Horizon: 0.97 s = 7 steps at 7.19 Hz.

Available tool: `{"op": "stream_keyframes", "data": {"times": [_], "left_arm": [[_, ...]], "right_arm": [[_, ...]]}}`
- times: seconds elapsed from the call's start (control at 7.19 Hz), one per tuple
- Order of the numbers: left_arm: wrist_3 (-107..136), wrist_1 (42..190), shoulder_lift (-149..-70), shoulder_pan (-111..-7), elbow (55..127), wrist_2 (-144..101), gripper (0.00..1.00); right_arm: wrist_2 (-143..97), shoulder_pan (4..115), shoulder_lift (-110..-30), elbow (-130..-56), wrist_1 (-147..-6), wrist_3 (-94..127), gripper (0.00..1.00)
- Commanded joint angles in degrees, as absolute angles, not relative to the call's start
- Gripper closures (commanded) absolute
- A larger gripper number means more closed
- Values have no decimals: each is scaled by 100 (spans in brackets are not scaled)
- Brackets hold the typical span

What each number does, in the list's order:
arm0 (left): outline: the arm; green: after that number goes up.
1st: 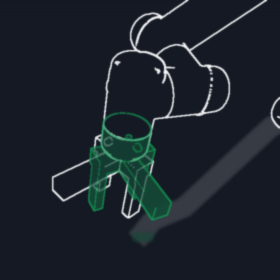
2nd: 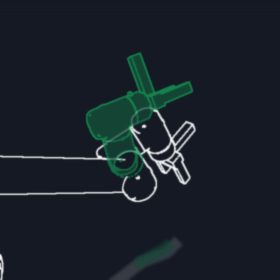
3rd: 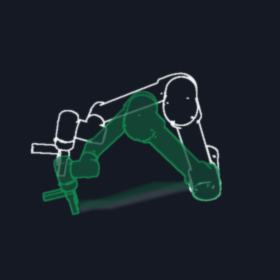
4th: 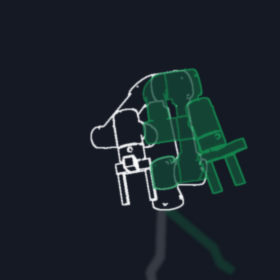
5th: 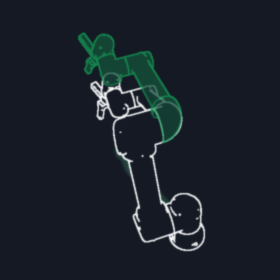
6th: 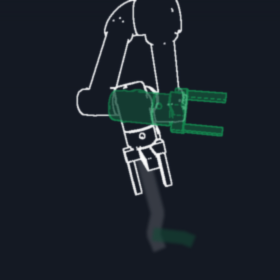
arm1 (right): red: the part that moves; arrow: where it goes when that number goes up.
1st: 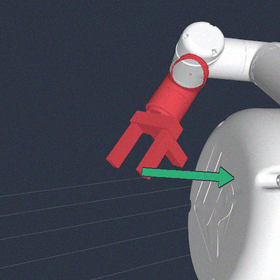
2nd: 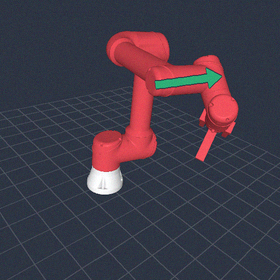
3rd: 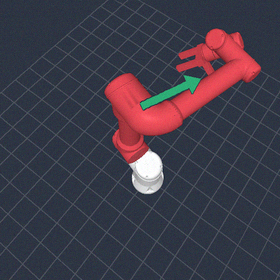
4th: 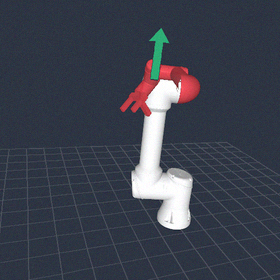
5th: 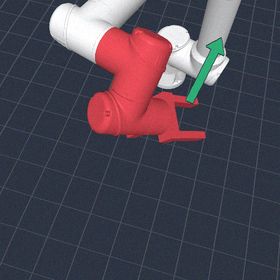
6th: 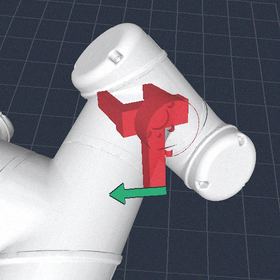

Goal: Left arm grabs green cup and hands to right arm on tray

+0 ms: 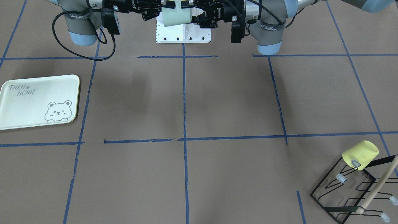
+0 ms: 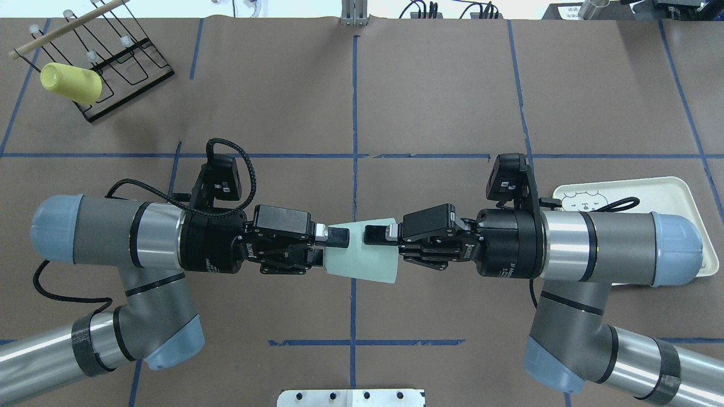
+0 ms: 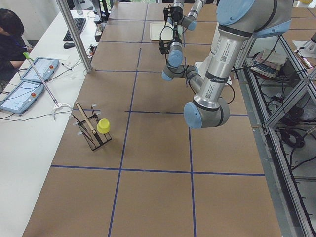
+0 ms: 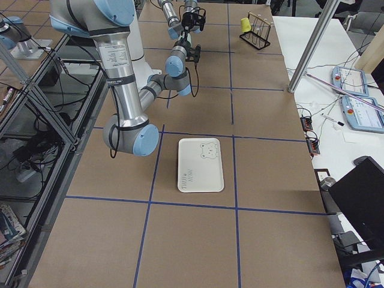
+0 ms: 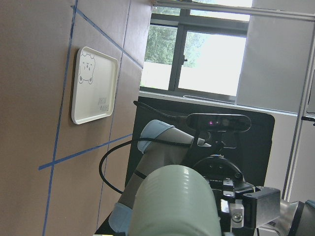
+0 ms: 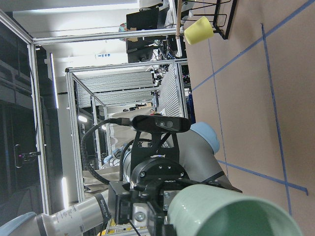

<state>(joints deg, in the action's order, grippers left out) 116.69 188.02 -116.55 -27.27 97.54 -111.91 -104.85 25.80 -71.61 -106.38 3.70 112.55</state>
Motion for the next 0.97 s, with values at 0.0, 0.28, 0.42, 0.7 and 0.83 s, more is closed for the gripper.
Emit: {"op": "stream_keyframes", "data": {"times": [0.0,0.28,0.42,0.7,0.83], "left_arm": [[12075,18800,-11681,-2760,9756,-11153,0],[12050,18774,-11654,-2777,9695,-10944,0],[12024,18765,-11646,-2803,9529,-10829,0],[12023,18730,-11672,-3223,9107,-10749,0],[12023,18703,-11689,-3487,8862,-10740,0]], "right_arm": [[-10485,2584,-7163,-10635,395,11241,100],[-10485,2601,-7163,-10652,448,11232,100],[-10485,2602,-7163,-10661,448,11232,100],[-10485,2610,-7172,-10661,405,11232,100],[-10494,2636,-7189,-10644,361,11224,100]]}}
